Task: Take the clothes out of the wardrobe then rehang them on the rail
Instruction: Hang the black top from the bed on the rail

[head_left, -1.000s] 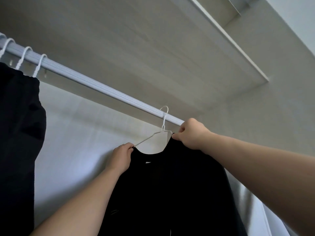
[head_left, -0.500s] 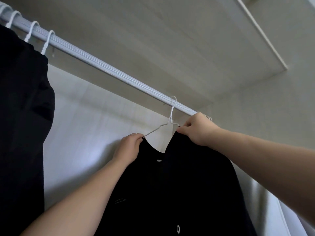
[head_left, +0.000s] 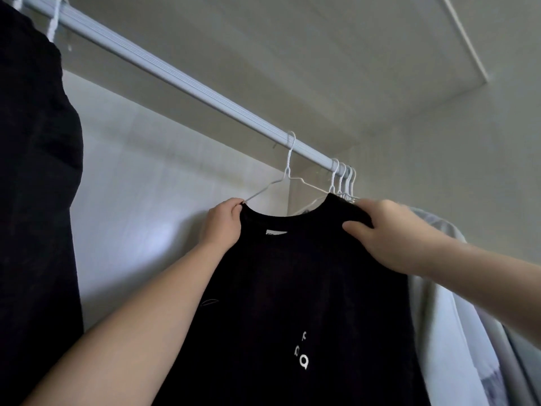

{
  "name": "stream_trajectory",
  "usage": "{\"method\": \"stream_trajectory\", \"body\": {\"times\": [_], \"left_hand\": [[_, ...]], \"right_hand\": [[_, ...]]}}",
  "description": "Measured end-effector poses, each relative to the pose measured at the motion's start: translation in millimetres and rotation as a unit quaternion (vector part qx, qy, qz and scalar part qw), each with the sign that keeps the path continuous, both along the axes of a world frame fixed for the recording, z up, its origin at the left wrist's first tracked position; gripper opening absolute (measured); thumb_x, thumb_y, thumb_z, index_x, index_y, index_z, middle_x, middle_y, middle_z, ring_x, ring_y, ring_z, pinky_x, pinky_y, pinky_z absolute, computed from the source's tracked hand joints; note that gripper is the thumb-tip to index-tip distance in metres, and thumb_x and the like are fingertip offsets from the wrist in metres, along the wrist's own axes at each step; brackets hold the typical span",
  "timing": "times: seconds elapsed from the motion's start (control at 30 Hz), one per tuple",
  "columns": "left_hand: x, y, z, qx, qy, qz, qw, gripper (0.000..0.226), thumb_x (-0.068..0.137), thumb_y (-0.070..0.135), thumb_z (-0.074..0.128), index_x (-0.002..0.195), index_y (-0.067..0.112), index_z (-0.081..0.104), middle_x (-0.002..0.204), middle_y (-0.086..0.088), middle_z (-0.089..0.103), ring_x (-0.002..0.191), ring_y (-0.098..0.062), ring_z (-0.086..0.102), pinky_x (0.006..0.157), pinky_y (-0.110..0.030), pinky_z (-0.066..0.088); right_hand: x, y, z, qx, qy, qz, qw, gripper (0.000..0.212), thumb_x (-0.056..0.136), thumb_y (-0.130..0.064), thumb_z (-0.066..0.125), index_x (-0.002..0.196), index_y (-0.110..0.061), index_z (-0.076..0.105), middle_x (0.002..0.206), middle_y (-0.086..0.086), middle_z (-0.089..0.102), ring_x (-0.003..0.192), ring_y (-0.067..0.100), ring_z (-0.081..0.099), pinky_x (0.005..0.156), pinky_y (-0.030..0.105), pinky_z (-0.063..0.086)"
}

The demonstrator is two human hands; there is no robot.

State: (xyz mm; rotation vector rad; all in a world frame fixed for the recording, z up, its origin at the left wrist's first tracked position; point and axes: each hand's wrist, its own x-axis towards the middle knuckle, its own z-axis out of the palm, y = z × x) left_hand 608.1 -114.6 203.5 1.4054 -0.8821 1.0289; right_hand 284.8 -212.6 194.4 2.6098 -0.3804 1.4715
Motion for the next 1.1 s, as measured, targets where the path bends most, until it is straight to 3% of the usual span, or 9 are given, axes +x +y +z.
{"method": "stream_trajectory", "body": {"times": [0.1,0.17,0.27,0.43,0.57,0.73,0.9,1.1], "left_hand": [[-12.1,-6.1,-9.1,0.012,0.064,-0.079,0.995,0.040,0.103,0.036,0.041,0.139,0.025,0.053,0.140,0.003,0.057,0.130,-0.020,0.050,0.105,-0.033,0.040],[-20.1,-8.1,-19.0,0.024,0.085,-0.103,0.991,0.054,0.101,0.050,0.039,0.151,0.030,0.038,0.155,0.006,0.039,0.143,-0.016,0.034,0.118,-0.039,0.028],[-27.3,-12.1,-32.2,0.056,0.097,-0.134,0.985,0.064,0.099,0.059,0.036,0.157,0.034,0.022,0.164,0.011,0.020,0.151,-0.012,0.015,0.123,-0.039,0.015],[-36.7,-28.8,-34.9,0.083,0.118,-0.186,0.972,0.073,0.094,0.067,0.039,0.157,0.036,0.019,0.164,0.011,0.018,0.150,-0.012,0.018,0.122,-0.036,0.016],[-55.2,-52.2,-28.0,0.141,0.144,-0.211,0.957,0.097,0.068,0.092,0.032,0.153,0.049,0.014,0.165,0.013,0.011,0.150,-0.017,0.018,0.118,-0.042,0.018],[-66.5,-95.7,-24.5,0.154,0.144,-0.228,0.951,0.101,0.065,0.093,0.030,0.154,0.045,0.018,0.163,0.010,0.018,0.149,-0.019,0.022,0.116,-0.038,0.020],[-73.9,-136.5,-26.6,0.148,0.155,-0.204,0.955,0.103,0.062,0.095,0.022,0.152,0.044,0.019,0.163,0.004,0.020,0.151,-0.030,0.016,0.119,-0.054,0.020],[-69.9,-152.0,-29.6,0.141,0.147,-0.162,0.966,0.090,0.071,0.087,0.028,0.149,0.042,0.022,0.161,0.000,0.021,0.149,-0.032,0.014,0.118,-0.057,0.017]], "right_hand": [[-9.4,2.2,-4.7,-0.106,0.013,-0.044,0.993,0.054,0.095,-0.046,0.051,0.142,-0.026,0.034,0.131,0.000,0.055,0.119,0.028,0.054,0.090,0.037,0.044],[-14.7,7.3,-6.6,-0.166,0.034,-0.093,0.981,0.069,0.093,-0.058,0.042,0.150,-0.029,0.016,0.145,-0.005,0.040,0.130,0.024,0.044,0.099,0.042,0.043],[-18.4,11.4,-9.3,-0.233,0.074,-0.170,0.955,0.085,0.088,-0.072,0.022,0.155,-0.024,0.002,0.161,-0.009,0.015,0.146,0.016,0.019,0.111,0.039,0.033],[-23.8,8.9,-10.5,-0.214,0.127,-0.205,0.947,0.106,0.073,-0.084,0.003,0.156,-0.018,-0.010,0.164,-0.004,-0.012,0.151,0.011,-0.009,0.122,0.042,0.011],[-28.4,-6.9,-7.6,-0.196,0.150,-0.246,0.937,0.114,0.068,-0.089,0.002,0.155,-0.018,-0.016,0.163,-0.005,-0.017,0.149,0.010,-0.016,0.122,0.047,0.001],[-34.9,-36.6,-10.3,-0.181,0.161,-0.289,0.926,0.117,0.066,-0.093,0.002,0.154,-0.018,-0.018,0.163,-0.005,-0.018,0.149,0.012,-0.018,0.121,0.051,-0.004],[-37.0,-66.0,-14.3,-0.162,0.150,-0.299,0.928,0.119,0.064,-0.095,0.005,0.154,-0.020,-0.019,0.162,-0.007,-0.020,0.149,0.011,-0.017,0.120,0.054,-0.006],[-29.1,-88.2,-22.7,-0.176,0.121,-0.299,0.930,0.119,0.067,-0.094,0.011,0.155,-0.019,-0.016,0.163,-0.006,-0.018,0.149,0.013,-0.018,0.119,0.054,-0.001]]}}
